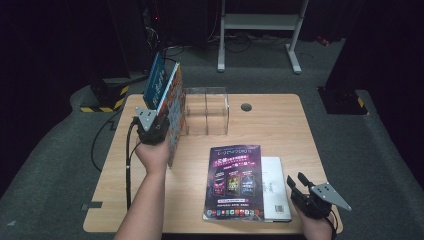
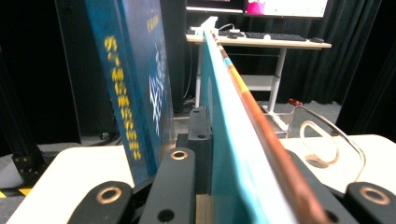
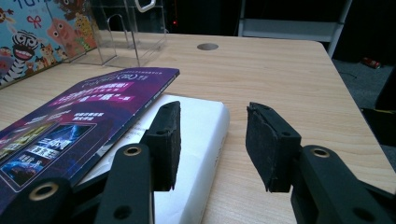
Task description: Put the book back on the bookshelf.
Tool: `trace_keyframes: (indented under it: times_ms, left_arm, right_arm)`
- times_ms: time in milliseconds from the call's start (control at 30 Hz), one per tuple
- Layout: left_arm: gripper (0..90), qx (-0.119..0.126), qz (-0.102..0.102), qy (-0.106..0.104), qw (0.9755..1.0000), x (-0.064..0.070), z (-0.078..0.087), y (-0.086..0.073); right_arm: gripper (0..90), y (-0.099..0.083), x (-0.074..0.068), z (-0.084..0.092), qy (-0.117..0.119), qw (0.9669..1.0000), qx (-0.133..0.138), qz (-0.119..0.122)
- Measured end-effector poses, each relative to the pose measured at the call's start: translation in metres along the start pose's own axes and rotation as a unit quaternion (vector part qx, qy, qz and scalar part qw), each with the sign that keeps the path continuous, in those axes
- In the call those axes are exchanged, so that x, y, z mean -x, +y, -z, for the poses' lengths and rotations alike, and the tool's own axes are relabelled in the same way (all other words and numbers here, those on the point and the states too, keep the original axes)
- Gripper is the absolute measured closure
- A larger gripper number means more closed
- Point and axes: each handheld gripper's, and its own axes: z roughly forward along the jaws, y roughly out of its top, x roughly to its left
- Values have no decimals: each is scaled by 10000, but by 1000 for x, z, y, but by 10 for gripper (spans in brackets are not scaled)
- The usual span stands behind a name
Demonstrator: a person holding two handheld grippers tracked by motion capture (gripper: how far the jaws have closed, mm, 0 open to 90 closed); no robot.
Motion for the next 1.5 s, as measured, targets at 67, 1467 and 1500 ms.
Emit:
trace_keyframes:
  times_ms: [67, 1467, 1500]
  left_arm:
    - [790, -16, -18, -19, 10000, 0, 1, 0]
    - [806, -251, -276, -77, 9993, -8, 10, 2]
    - [806, -273, -295, -70, 9992, -7, 9, 3]
  right_arm:
    - [551, 0, -1, 0, -5, 10000, -17, 21]
    - [543, -3, -4, -2, 22, 9999, -87, 95]
    - [542, -3, -4, -2, 24, 9999, -87, 92]
